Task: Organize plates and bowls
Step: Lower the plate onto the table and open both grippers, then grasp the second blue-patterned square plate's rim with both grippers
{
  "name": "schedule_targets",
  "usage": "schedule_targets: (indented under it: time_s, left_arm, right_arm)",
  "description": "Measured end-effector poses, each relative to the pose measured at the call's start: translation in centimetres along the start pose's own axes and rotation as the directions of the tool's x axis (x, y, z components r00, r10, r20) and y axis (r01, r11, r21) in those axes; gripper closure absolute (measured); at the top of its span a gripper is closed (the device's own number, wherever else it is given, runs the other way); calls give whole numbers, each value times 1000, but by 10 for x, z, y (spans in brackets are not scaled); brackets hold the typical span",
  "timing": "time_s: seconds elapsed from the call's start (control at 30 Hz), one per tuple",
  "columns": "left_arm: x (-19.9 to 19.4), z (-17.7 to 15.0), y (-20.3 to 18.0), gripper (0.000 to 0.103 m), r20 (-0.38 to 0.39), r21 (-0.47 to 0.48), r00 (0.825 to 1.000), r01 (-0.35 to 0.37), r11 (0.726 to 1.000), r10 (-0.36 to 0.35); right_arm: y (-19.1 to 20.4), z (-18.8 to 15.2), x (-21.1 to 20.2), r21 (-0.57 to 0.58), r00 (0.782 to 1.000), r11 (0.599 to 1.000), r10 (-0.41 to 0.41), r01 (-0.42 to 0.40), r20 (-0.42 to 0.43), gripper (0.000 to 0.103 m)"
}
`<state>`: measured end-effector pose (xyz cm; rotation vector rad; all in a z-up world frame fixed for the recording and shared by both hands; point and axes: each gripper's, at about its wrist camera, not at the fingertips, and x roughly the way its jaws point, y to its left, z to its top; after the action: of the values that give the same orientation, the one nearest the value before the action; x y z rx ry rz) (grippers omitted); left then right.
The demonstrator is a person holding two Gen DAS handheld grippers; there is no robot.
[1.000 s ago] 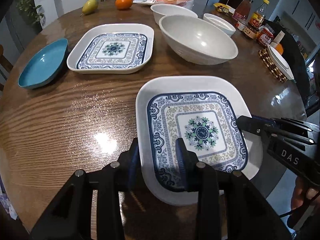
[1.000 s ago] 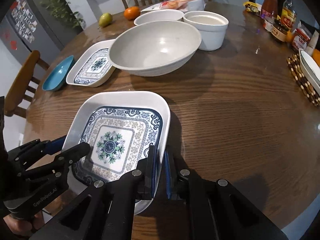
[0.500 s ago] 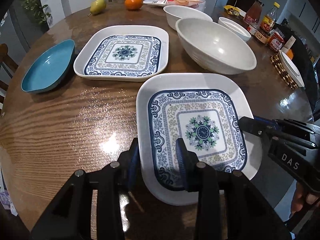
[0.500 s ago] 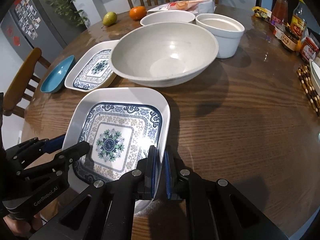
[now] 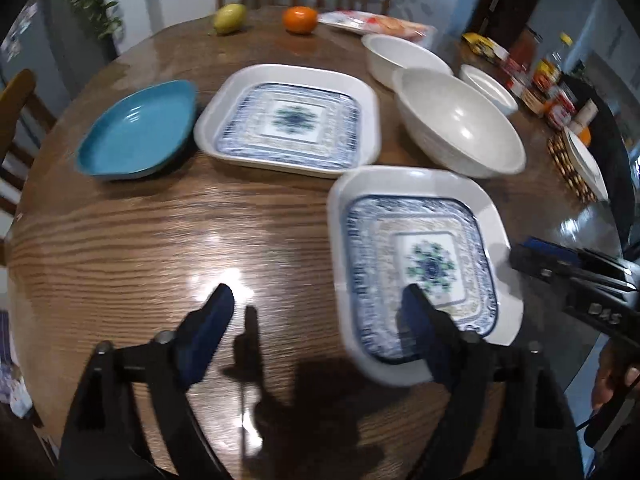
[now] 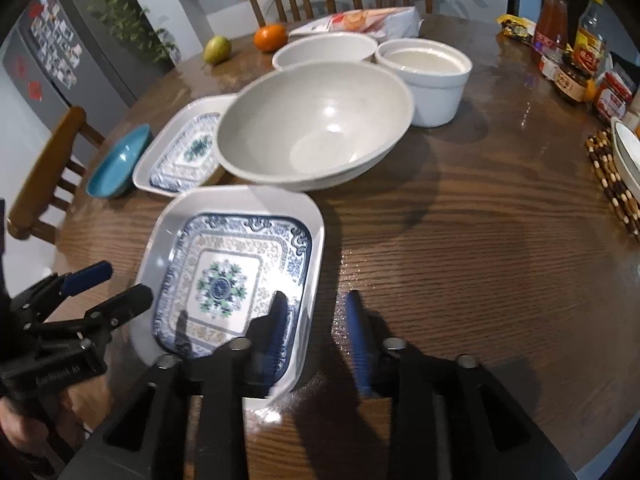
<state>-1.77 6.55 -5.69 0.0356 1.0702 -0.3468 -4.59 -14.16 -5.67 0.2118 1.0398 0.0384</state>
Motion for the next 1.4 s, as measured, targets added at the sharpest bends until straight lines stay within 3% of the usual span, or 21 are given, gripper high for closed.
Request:
schedule_targets:
  time_s: [0.03, 0.2, 0.33, 0.5, 0.77, 1.3, 1.4]
  left_arm:
    - [-3, 0, 8, 16, 2, -25, 1000, 1, 1000, -1]
    - [-16, 6, 42, 16, 30, -134, 999, -15, 991, 19]
    - [-22, 14, 56, 16, 58, -164, 998, -3, 987, 12]
    - [-14, 37, 67, 22, 69, -154, 995, 76, 985, -66]
    - [20, 71, 77, 26, 0, -121, 989, 145, 982, -147]
    - [56, 116, 89, 31, -19, -84, 991, 130, 988, -132]
    - [63, 120, 90, 43, -38, -74, 990, 133, 988, -136]
  right_arm:
    - [-1, 0, -5, 7, 1000, 1000, 9, -9, 10, 59]
    - [3, 7, -19, 39, 993, 993, 111, -113, 35, 59]
    - [18, 13, -20, 45, 981, 980, 191, -192, 39, 59]
    - [44, 24, -9, 33, 971, 971, 237, -238, 27, 59]
    - [70, 51, 20, 58, 979, 978, 202, -202, 14, 59]
    - [97, 83, 72, 148, 999, 988, 52, -53, 17, 59]
    - [102, 87, 76, 152, 1000, 988, -5, 4, 5, 59]
